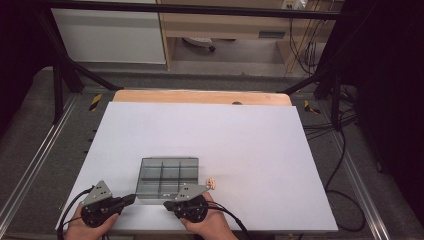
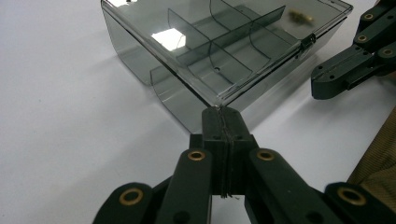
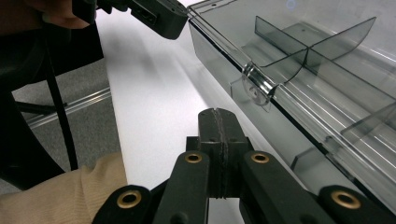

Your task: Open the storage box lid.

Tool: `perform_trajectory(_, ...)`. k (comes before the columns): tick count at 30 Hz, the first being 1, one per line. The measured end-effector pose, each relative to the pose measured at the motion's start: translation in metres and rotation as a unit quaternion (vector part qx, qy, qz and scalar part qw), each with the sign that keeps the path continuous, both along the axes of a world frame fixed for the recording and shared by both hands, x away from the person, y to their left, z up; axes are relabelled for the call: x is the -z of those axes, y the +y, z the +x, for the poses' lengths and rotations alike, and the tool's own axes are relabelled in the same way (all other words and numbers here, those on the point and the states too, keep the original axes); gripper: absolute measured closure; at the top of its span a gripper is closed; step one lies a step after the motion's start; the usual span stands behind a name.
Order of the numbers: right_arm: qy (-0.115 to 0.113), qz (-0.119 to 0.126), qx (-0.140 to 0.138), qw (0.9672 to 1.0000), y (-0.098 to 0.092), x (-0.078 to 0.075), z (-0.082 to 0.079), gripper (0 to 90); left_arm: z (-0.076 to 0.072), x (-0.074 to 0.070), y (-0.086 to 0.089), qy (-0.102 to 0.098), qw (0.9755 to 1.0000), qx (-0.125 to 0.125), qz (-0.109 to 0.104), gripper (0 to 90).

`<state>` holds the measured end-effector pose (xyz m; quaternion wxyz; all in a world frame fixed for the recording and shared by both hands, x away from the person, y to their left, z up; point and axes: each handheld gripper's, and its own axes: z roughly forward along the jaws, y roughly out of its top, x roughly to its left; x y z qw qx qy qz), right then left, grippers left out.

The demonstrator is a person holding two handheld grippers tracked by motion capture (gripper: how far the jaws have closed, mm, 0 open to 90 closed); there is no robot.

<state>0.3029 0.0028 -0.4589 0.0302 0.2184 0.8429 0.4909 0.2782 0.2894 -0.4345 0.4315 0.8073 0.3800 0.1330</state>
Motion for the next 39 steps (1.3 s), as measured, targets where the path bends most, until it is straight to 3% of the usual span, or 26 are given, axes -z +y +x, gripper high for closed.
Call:
perform_trajectory(25, 0.011, -0.021, 0.021, 0.9995, 0.0009, 0.0012, 0.0089, 90.0, 0.0003, 0.0005, -0.0007, 0.002, 1.0000, -0.001, -0.003, 89.9)
perform_trajectory(39, -0.006, -0.011, 0.023, 0.9997, -0.0013, -0.0060, 0.0082, 90.0, 0.0007, 0.0006, -0.0004, 0.002, 1.0000, -0.003, -0.006, 90.0)
